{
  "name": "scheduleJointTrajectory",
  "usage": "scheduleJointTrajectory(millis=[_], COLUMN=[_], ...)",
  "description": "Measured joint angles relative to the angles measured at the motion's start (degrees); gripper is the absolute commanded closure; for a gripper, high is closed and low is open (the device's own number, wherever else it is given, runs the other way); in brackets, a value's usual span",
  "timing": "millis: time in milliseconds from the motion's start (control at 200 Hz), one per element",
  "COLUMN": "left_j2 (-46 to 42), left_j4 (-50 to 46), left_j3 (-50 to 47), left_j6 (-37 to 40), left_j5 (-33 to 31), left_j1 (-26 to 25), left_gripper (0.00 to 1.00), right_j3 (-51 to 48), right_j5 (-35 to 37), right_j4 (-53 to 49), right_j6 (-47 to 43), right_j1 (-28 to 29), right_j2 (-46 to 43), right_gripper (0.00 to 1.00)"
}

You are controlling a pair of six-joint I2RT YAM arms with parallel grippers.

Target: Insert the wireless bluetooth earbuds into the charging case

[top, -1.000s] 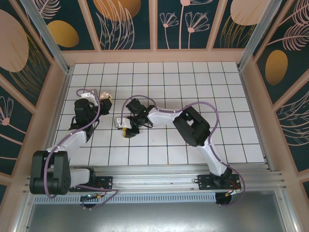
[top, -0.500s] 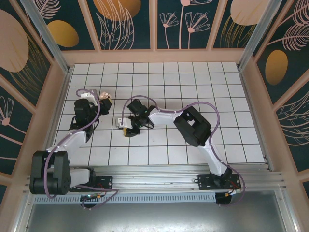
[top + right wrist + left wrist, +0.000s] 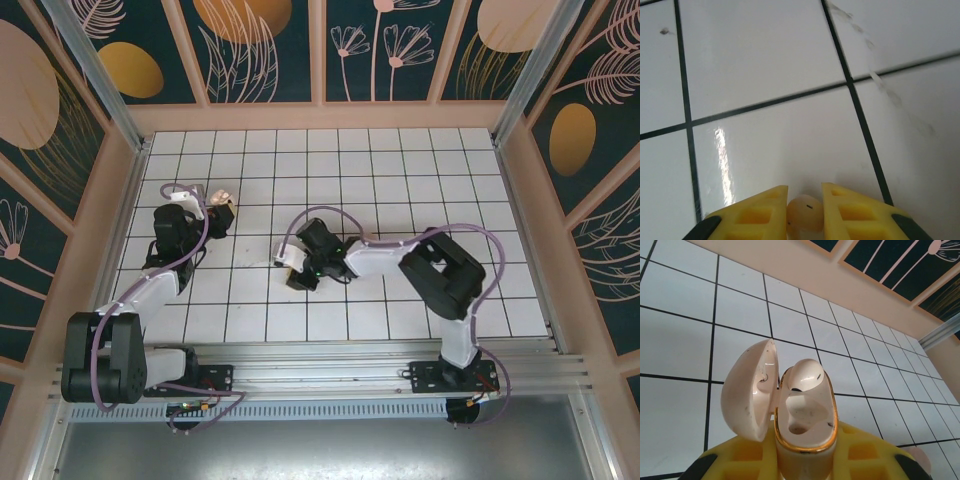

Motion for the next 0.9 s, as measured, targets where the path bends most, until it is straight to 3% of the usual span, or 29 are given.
scheduleJointTrajectory(millis=[430, 901], left_j2=[0.0, 3.8], left_j4=[0.1, 0.6], left_j3=[0.2, 2.6], left_j6=[0.3, 4.0], left_j5=[1.8, 3.7], left_j1=[-1.2, -11.6], left_gripper=[0.87, 0.87], right_j3=[-19.6, -32.3], right_j5=[13.7, 20.0], right_j4=[6.8, 2.0], right_j6=[29.3, 50.6], right_j1=[-0.6, -8.6], right_j2=[-19.2, -36.8], right_gripper=[0.80, 0.80])
